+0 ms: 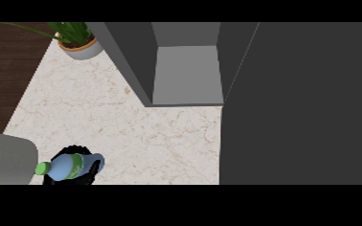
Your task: Pick up the bottled water, place it into the cabinet and close the cabinet
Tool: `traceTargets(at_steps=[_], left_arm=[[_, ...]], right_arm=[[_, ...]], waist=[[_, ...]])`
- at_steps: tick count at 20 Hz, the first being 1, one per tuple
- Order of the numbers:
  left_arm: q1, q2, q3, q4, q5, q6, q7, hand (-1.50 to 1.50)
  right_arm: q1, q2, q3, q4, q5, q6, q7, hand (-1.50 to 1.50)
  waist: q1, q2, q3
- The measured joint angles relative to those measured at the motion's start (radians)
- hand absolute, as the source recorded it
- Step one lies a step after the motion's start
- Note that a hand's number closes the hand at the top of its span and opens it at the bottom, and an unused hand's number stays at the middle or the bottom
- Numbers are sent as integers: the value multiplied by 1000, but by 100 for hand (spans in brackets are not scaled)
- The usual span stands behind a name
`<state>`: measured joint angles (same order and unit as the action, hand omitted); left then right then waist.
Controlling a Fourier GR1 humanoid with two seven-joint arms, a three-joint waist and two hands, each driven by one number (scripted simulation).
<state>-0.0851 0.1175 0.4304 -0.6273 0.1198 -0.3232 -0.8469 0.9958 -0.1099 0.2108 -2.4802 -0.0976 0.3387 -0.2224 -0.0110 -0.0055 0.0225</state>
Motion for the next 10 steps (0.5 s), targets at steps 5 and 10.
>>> traceTargets(at_steps=[5,10], left_arm=[[-37,-30,-71,7,-10,35,-23,150],[-99,-81,-161,11,25,55,-20,150]], right_arm=[[0,-3,-5,6,3,9,-17,-150],[1,2,0,7,6,4,-16,-150]], waist=[[-6,0,-2],[-7,2,-14]])
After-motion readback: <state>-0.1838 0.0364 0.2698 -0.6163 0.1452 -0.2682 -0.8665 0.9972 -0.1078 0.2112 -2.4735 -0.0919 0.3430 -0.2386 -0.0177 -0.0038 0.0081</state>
